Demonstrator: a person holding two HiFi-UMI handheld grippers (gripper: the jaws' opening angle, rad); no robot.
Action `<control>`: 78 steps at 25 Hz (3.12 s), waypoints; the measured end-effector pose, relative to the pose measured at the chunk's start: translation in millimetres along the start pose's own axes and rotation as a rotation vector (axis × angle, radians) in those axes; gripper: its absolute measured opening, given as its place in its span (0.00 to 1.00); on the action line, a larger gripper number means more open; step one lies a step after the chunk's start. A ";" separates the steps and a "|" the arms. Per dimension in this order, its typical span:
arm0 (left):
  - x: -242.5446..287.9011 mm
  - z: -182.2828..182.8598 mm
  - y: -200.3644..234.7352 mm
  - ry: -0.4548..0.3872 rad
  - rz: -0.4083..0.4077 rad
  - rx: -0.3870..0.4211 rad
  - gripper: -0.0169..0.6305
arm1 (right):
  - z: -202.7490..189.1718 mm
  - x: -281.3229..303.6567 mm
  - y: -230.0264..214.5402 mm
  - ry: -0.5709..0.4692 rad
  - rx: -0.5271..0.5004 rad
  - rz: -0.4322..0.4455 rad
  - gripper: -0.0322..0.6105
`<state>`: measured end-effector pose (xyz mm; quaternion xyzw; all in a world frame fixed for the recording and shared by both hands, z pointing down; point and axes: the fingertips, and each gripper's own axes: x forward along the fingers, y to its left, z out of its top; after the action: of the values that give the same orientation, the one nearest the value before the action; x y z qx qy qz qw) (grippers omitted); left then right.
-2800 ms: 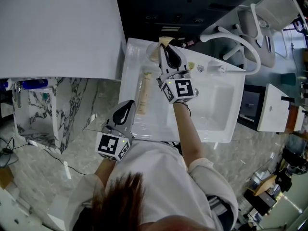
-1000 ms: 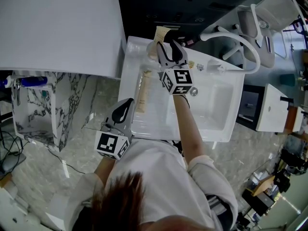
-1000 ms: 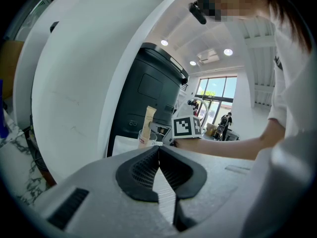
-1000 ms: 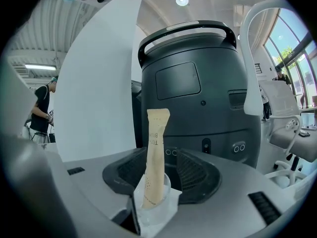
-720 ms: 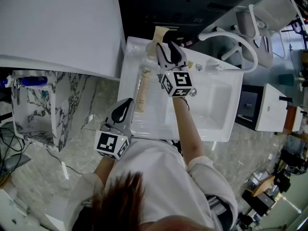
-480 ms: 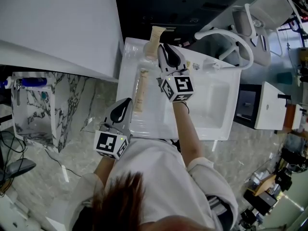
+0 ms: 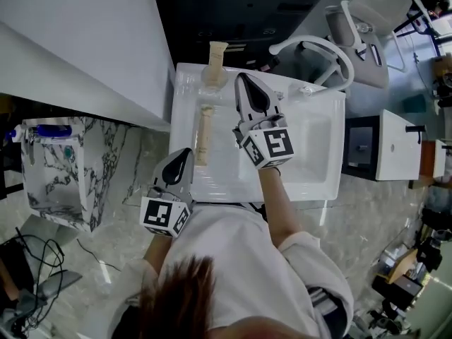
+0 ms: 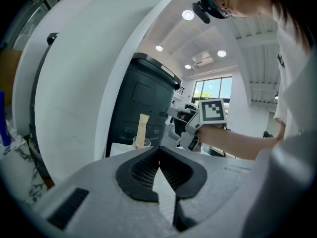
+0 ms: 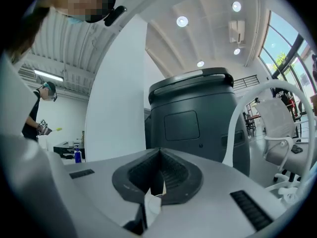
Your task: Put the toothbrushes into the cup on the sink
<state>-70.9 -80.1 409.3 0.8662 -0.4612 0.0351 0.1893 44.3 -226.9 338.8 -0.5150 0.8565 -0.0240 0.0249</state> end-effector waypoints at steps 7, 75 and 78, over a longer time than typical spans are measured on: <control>-8.9 8.3 -16.6 -0.036 -0.012 0.025 0.05 | 30.2 -48.4 -3.8 -0.056 0.009 -0.040 0.07; -18.9 34.1 -26.2 -0.102 -0.149 0.105 0.05 | -10.7 -216.1 42.6 0.041 0.127 -0.253 0.07; -19.3 30.1 -23.1 -0.093 -0.156 0.098 0.05 | -7.5 -217.1 45.3 0.033 0.128 -0.251 0.07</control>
<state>-66.5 -64.2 370.1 0.9083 -0.3984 0.0026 0.1271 105.5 -13.7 347.2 -0.6152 0.7822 -0.0901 0.0403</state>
